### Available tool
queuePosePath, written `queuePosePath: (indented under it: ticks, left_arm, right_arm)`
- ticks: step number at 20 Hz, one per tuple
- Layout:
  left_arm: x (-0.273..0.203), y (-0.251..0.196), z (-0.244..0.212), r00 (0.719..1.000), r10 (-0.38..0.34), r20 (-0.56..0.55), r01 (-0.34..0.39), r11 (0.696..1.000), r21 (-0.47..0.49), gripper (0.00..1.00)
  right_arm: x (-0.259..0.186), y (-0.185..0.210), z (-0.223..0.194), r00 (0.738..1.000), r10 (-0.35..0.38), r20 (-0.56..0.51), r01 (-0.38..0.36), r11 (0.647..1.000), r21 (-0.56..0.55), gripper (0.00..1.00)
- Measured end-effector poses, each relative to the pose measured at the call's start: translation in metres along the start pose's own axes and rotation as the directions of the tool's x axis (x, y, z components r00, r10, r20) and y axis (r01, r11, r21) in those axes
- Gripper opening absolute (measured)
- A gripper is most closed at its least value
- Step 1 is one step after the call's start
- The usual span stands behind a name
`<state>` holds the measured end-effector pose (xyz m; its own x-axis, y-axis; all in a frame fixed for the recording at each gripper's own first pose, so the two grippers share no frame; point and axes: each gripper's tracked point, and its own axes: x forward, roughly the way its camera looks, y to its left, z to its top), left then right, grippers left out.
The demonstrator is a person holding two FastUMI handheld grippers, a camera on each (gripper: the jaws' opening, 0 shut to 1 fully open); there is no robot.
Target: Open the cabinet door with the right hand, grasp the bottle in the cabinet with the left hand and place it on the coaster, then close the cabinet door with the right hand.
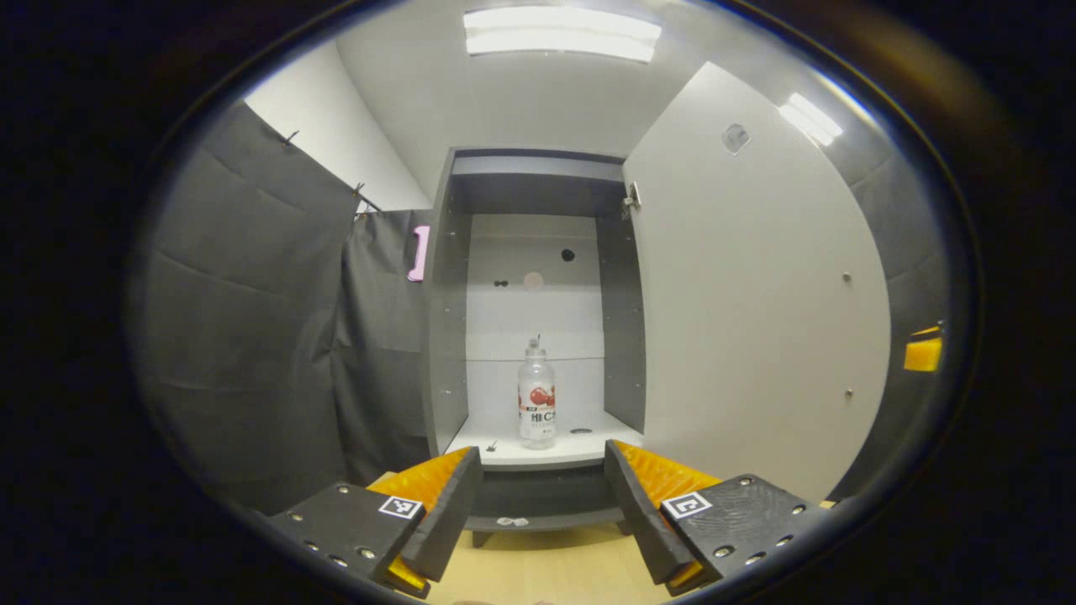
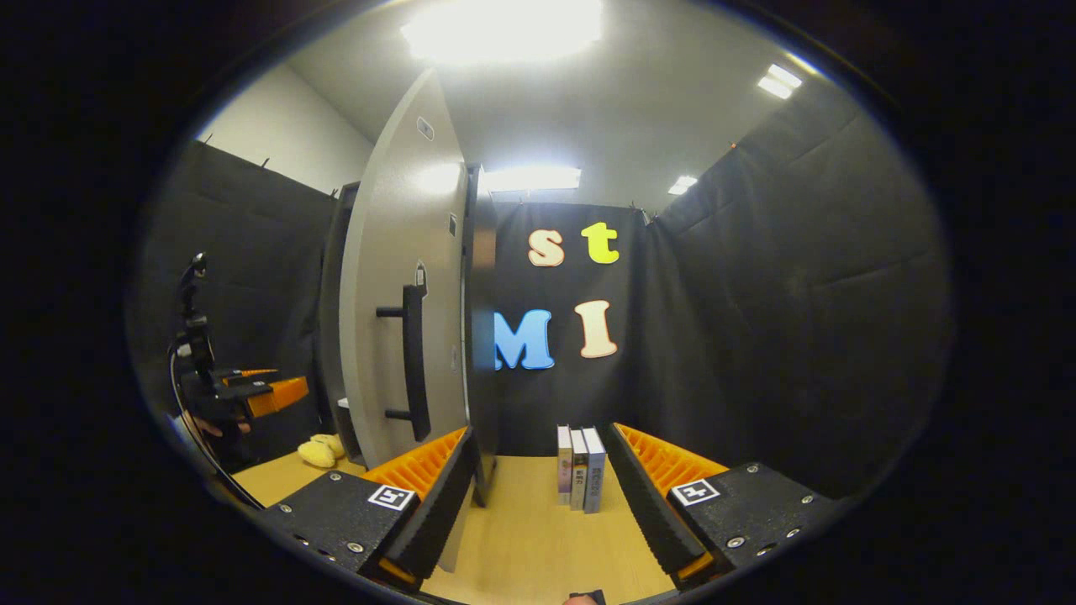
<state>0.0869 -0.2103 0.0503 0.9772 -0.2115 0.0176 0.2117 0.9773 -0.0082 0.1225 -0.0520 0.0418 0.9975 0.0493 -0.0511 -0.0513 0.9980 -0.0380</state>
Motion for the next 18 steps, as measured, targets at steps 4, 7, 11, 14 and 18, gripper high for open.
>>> queuePosePath:
  ticks: [4,7,11,14,18]
  left_arm:
    - [0.051,0.001,-0.003,0.999,-0.038,-0.027,0.037,0.998,-0.043,0.92]
    - [0.088,0.003,-0.006,0.997,-0.071,-0.043,0.069,0.997,-0.037,0.87]
    - [0.136,0.003,-0.013,0.994,-0.1,-0.052,0.098,0.994,-0.05,0.88]
    - [0.172,0.006,-0.026,0.991,-0.118,-0.065,0.114,0.991,-0.068,0.88]
    - [0.214,0.014,-0.032,0.99,-0.126,-0.065,0.122,0.991,-0.056,0.89]
  right_arm:
    - [0.0,-0.007,-0.017,0.998,-0.058,-0.024,0.058,0.998,0.008,0.95]
    - [0.001,-0.011,-0.027,0.993,-0.104,-0.049,0.106,0.994,0.034,0.95]
    - [0.004,-0.021,-0.03,0.983,-0.175,-0.063,0.178,0.983,0.038,0.95]
    - [0.008,-0.022,-0.032,0.973,-0.218,-0.07,0.221,0.974,0.038,0.95]
    - [0.013,-0.018,-0.036,0.962,-0.263,-0.079,0.266,0.964,0.028,0.95]
